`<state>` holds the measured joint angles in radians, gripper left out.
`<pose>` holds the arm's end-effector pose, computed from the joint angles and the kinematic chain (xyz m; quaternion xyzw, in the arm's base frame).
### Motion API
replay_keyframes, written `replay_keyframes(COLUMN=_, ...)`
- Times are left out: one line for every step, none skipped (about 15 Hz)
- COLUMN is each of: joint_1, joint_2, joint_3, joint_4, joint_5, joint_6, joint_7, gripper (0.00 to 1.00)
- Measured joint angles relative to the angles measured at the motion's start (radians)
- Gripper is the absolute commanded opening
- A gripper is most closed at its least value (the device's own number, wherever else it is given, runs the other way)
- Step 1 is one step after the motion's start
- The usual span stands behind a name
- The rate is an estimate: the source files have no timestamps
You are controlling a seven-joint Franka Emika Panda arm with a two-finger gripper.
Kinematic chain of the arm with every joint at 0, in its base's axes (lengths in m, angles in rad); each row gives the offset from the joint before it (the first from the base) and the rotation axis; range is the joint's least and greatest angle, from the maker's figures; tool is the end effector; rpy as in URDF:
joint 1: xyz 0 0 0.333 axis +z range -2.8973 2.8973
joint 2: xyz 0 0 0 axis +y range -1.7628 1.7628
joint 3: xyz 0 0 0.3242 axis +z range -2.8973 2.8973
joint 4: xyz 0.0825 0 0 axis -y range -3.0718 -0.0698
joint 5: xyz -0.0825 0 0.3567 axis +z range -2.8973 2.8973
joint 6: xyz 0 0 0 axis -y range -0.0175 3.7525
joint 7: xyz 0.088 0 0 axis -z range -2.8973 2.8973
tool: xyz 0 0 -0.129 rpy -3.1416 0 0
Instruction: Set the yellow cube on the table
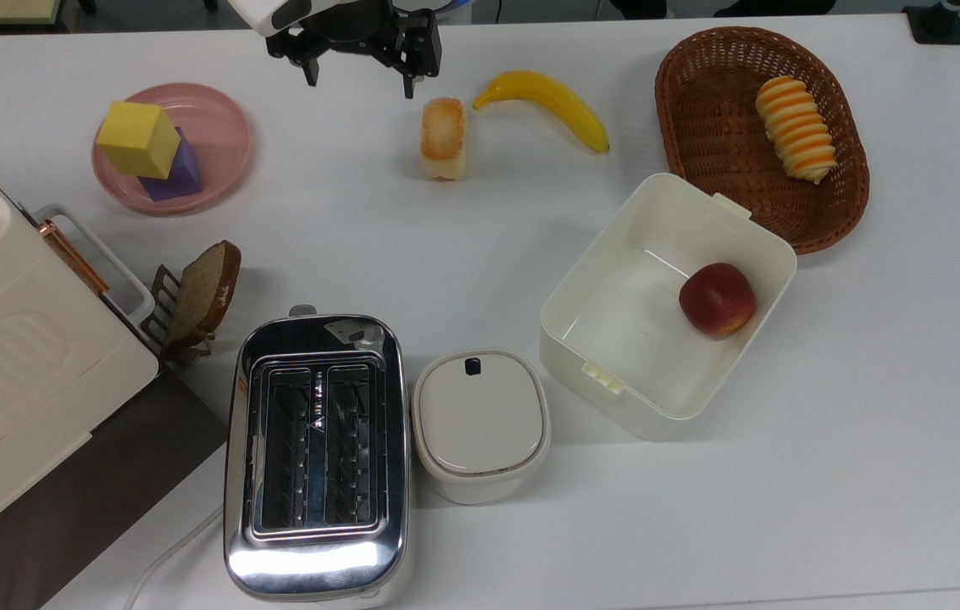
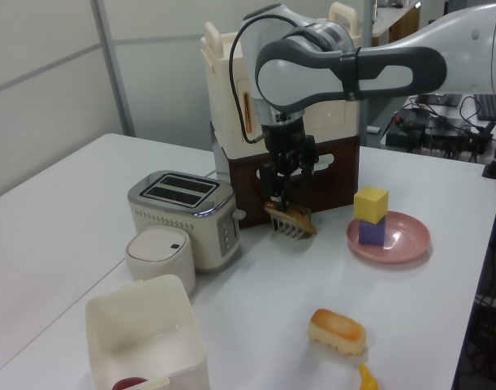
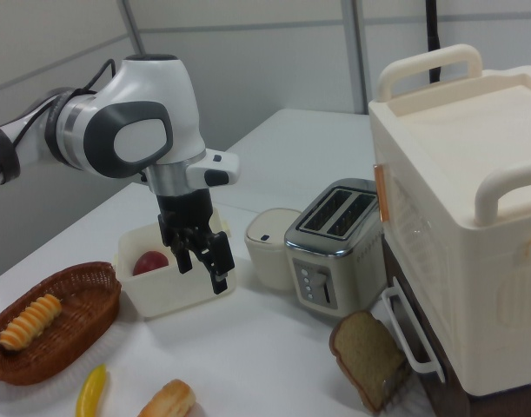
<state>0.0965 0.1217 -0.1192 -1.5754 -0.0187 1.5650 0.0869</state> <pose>0.5554 -0.0115 0.5427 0.9962 -0.0541 -0.0650 0.0187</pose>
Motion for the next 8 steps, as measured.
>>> replay_keyframes(joint_1=0.000, joint_2=0.000, joint_3=0.000, joint_4=0.000, joint_5=0.000, joint_6=0.000, joint_7=-0.005, gripper=1.00)
replay_keyframes(joint_1=0.000, joint_2=0.000, joint_3=0.000, joint_4=0.000, joint_5=0.000, joint_6=0.000, joint_7=-0.020, gripper=1.00)
replay_keyframes(joint_1=0.000, joint_2=0.000, joint_3=0.000, joint_4=0.000, joint_5=0.000, joint_6=0.000, joint_7=-0.042, gripper=1.00)
replay_keyframes(joint_1=0.000, joint_2=0.000, joint_3=0.000, joint_4=-0.001, joint_5=0.000, joint_6=0.000, joint_7=-0.064, gripper=1.00)
replay_keyframes(joint_1=0.001, joint_2=0.000, joint_3=0.000, joint_4=-0.002, joint_5=0.000, joint_6=-0.001, joint_7=-0.083, gripper=1.00)
replay_keyframes(joint_1=0.002, joint_2=0.000, joint_3=0.001, joint_4=-0.006, joint_5=0.000, joint_6=-0.002, joint_7=-0.093, gripper=1.00)
replay_keyframes(joint_1=0.003, joint_2=0.001, joint_3=0.002, joint_4=-0.011, joint_5=0.000, joint_6=-0.002, joint_7=-0.101, gripper=1.00)
replay_keyframes(joint_1=0.006, joint_2=0.003, joint_3=0.003, joint_4=-0.015, joint_5=-0.001, joint_6=-0.002, joint_7=-0.103, gripper=1.00)
